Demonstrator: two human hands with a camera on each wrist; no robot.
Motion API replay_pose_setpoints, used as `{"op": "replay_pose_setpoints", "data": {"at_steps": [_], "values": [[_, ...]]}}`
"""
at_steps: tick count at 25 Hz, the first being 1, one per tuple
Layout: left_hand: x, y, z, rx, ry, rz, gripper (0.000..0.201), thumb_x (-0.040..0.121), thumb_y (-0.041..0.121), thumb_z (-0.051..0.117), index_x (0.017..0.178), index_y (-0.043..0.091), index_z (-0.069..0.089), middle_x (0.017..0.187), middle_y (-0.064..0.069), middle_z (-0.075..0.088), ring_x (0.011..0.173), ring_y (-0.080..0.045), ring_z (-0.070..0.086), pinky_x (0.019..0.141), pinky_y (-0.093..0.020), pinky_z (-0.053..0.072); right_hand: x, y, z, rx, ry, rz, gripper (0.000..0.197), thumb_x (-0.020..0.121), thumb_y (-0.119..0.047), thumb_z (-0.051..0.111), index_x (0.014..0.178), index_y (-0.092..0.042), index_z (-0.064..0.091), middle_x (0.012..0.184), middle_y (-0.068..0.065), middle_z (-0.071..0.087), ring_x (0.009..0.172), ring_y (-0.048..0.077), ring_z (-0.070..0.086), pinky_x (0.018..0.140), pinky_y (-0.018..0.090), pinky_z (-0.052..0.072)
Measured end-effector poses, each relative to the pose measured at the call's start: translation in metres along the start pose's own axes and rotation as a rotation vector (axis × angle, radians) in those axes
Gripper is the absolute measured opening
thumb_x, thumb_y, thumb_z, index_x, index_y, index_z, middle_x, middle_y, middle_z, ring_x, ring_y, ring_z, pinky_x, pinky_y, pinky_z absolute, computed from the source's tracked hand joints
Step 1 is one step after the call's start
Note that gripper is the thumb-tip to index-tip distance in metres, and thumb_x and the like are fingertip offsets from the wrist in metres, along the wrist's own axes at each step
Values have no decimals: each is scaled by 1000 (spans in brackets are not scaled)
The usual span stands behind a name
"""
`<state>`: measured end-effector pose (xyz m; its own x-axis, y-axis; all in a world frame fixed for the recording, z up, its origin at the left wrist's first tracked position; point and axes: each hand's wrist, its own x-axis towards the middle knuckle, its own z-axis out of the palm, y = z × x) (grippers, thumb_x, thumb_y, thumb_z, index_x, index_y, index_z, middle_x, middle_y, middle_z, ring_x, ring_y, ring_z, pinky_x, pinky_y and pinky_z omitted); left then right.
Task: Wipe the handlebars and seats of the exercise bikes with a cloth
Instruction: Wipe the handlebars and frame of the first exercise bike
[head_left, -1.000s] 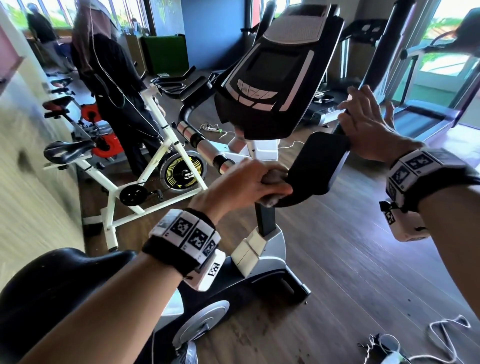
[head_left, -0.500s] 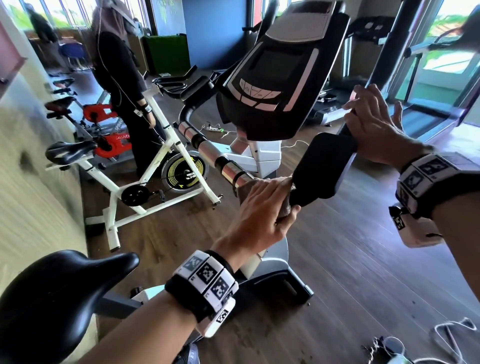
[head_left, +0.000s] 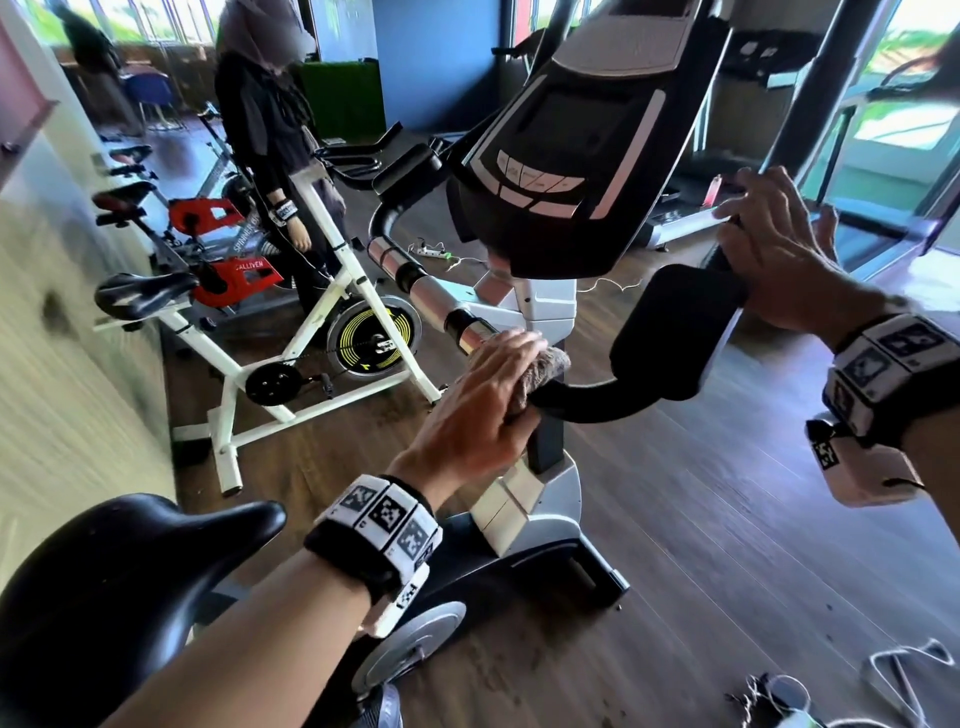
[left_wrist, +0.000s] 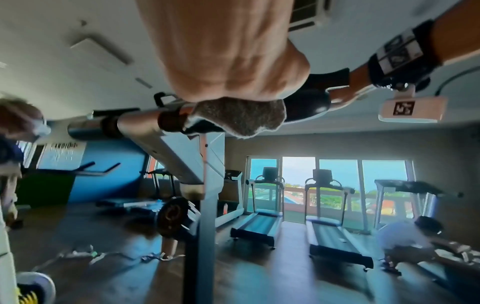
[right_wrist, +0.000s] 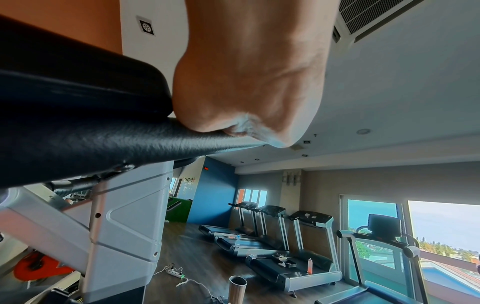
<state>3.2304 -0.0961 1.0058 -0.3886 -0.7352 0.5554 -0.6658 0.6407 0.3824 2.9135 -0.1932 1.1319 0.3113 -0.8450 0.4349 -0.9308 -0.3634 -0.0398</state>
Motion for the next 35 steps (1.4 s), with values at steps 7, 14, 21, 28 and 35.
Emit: {"op": "replay_pose_setpoints", "data": {"at_steps": [7,14,21,28,35], "values": [[1,3,3,-2,16,71,64,91,34,49,146,3,44,150,-14,47,147,-24,32,126,-34,16,-2,-5,-2,77,44,19,66,87,-53,18,134,-17,48,166,7,16,157,23,0,117,69,2],[8,-3,1,8,17,101,49,106,40,33,135,5,53,136,-12,56,136,-21,44,120,-35,28,0,0,0,53,49,22,57,92,-48,24,133,-17,48,164,8,19,157,24,1,116,72,6],[10,-4,10,-20,25,137,41,106,29,34,123,1,59,124,-12,61,124,-24,52,117,-38,34,-2,7,4,-32,51,-92,38,92,-47,35,115,-18,43,157,19,29,154,41,10,105,83,17],[5,3,24,-84,205,27,36,106,21,36,125,2,59,129,-13,61,131,-23,50,118,-36,33,3,15,11,41,70,10,28,102,-21,57,128,-11,51,165,11,20,157,29,1,114,76,3],[28,-32,-7,-118,143,-90,25,104,19,43,119,13,62,121,-2,63,119,-16,54,110,-36,38,3,14,12,58,88,-16,30,102,-24,51,128,-12,50,164,13,21,157,31,3,114,76,9]]}}
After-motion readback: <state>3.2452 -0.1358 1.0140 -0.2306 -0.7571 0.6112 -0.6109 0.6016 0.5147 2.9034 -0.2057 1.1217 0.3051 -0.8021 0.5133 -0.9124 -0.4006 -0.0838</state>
